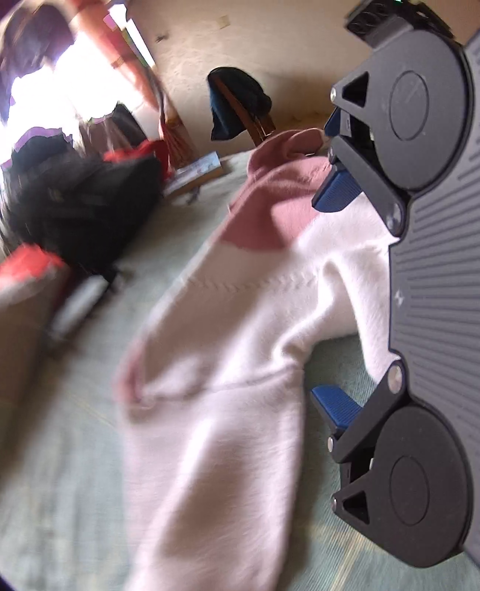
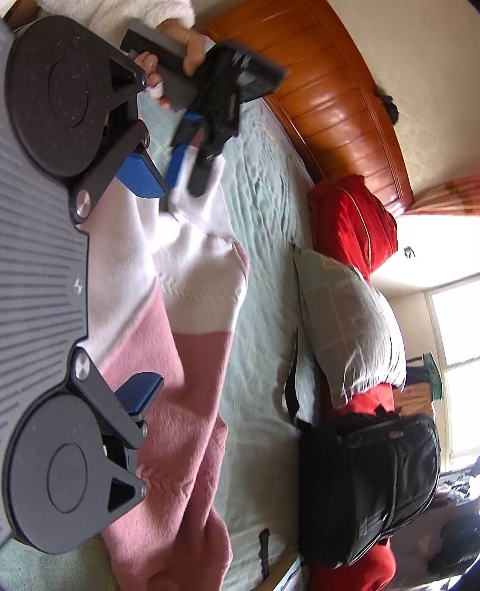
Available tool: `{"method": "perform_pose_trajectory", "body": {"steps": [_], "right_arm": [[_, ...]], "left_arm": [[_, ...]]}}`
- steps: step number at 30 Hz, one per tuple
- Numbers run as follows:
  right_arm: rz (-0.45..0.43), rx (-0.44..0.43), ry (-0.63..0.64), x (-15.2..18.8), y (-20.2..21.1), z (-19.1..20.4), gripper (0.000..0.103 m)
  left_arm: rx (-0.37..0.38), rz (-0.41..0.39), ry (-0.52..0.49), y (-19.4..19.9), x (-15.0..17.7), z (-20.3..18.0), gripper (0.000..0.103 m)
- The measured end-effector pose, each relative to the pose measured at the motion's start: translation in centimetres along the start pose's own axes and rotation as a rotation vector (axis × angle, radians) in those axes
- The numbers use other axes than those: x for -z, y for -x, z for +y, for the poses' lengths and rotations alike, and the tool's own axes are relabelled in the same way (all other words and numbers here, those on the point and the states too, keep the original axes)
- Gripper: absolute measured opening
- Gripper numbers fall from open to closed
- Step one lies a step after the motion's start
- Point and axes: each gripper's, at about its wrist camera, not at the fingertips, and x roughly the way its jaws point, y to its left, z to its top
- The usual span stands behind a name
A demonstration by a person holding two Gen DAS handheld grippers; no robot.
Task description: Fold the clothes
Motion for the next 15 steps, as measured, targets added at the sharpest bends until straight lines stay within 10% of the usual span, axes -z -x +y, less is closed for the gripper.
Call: {"method": "perform_pose_trajectory", "body": {"steps": [15], "right_arm": [[-0.006, -0.001, -0.054, -0.2, -2.3, -3.5, 0.103]], "left_arm": [[0.082, -0.126, 0.07, -4.1, -2.7, 1.1, 0.101]]}}
